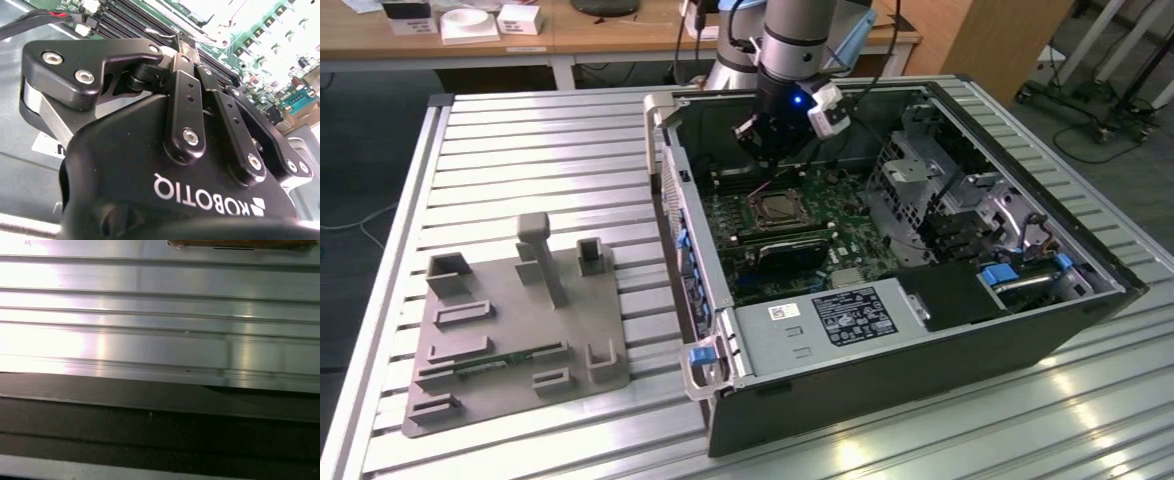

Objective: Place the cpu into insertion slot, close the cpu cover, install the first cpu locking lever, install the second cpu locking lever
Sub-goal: 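Install the first cpu locking lever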

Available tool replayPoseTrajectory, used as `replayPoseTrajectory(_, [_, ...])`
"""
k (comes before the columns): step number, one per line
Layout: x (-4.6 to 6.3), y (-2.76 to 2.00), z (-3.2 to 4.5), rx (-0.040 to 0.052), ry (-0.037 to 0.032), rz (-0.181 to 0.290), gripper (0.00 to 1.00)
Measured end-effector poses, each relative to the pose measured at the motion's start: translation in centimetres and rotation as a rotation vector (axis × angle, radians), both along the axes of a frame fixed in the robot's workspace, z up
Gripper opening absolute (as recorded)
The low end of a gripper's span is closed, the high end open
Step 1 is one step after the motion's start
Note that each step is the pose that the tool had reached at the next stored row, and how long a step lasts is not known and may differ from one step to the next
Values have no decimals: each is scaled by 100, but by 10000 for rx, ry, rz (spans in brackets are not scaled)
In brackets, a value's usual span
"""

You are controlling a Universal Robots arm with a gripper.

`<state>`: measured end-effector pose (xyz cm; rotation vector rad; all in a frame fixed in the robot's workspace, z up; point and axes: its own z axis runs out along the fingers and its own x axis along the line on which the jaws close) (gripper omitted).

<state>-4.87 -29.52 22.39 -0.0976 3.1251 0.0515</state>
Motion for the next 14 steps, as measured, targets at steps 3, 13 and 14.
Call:
replayPoseTrajectory(3, [11,5,-18,1,-6,-2,10])
replayPoseTrajectory(13, [54,25,-86,0,-16,-3,10])
replayPoseTrajectory(14, [61,27,-92,0,-17,-3,10])
